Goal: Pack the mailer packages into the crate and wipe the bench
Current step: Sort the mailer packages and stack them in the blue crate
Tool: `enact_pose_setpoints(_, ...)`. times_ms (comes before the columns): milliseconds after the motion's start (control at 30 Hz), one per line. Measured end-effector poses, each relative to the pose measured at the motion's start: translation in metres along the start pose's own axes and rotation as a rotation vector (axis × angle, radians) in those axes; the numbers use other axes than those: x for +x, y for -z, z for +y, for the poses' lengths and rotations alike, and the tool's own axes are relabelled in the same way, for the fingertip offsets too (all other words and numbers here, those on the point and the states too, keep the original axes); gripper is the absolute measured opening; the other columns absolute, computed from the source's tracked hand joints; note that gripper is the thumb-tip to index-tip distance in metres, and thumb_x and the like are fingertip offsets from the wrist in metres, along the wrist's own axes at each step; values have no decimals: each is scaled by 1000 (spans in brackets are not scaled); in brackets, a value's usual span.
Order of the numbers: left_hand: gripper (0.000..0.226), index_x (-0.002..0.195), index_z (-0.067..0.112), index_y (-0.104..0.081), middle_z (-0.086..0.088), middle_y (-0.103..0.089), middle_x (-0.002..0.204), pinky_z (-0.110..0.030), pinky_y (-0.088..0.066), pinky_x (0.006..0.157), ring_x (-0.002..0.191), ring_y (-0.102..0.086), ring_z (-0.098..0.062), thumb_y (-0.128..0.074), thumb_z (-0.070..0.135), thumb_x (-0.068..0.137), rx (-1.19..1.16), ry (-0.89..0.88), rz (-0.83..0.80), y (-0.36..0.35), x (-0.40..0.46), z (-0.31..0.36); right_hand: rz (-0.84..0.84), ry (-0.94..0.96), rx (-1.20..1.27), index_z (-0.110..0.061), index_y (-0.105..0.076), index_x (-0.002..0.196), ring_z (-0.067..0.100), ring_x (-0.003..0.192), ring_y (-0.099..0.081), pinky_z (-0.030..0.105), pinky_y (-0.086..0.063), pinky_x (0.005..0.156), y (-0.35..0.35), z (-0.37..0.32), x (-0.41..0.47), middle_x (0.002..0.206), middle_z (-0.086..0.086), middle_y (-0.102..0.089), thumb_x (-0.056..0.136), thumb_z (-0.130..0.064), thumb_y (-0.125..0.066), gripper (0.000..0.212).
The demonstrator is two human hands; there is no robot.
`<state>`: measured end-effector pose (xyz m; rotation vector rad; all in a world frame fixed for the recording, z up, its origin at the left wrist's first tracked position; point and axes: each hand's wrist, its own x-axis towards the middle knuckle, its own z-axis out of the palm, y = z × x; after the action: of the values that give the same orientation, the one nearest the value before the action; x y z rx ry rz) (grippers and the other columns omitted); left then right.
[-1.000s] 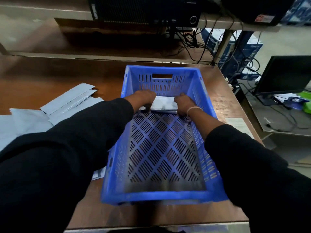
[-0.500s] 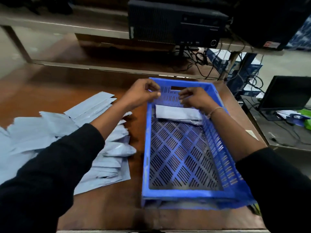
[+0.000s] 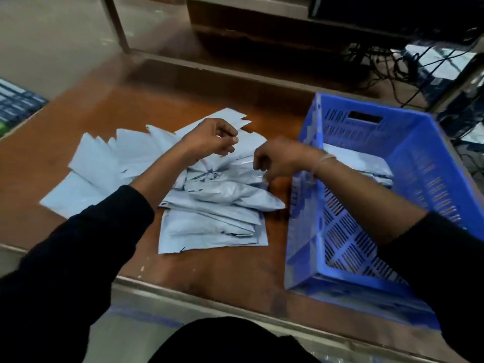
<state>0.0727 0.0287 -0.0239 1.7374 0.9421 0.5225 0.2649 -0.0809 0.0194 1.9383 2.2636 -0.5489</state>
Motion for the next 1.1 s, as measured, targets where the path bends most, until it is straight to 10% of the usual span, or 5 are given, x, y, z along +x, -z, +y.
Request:
enact_pose_setpoints(267,24,111,12,-71,-5,-75,105,-27,-62,74,93,-74,-21,-78,21,90,308,-58,-38,19,-26,-21,48,-52,-281,-13,-50,118,35,101,-59,39,-52,77,-35,-8,50,119,15,-54,64,-20,-87,65)
enact_pose_setpoints(533,58,114,25,-69,9,-69,113,-29,-51,85,102,-63,-11,-83,62,72,508,-128,-138,12,-30,-14,160,-6,-95,-14,-68,108,28,97,-63,34,-45,73,-9,5,41,107,9,-70,73,-23,-83,39)
enact_pose_setpoints(767,61,125,13,-69,-5,-67,132,-30,-46,90,120,-61,-23,-87,46,76,487,-124,79,29,-23,2,399,-244,40,-5,-71,88,27,82,-64,37,-50,69,7,5,23,86,12,-69,68,-40,-90,44)
enact_pose_setpoints(967,54,117,13,-70,-2,-72,107,-26,-57,66,92,-70,-16,-87,45,77,203,47,192,48,-33,-20,-201,-148,51,-22,-73,105,14,86,-69,31,-56,81,-11,-24,11,99,-8,-73,67,-66,-81,59)
enact_pose_setpoints(1100,48,115,10,-70,-6,-74,108,-34,-60,79,98,-72,-20,-85,40,81,34,87,217,47,-38,-23,-224,-51,-62,-24,-62,121,15,100,-61,33,-53,89,-36,-39,21,112,-9,-64,64,-61,-85,72)
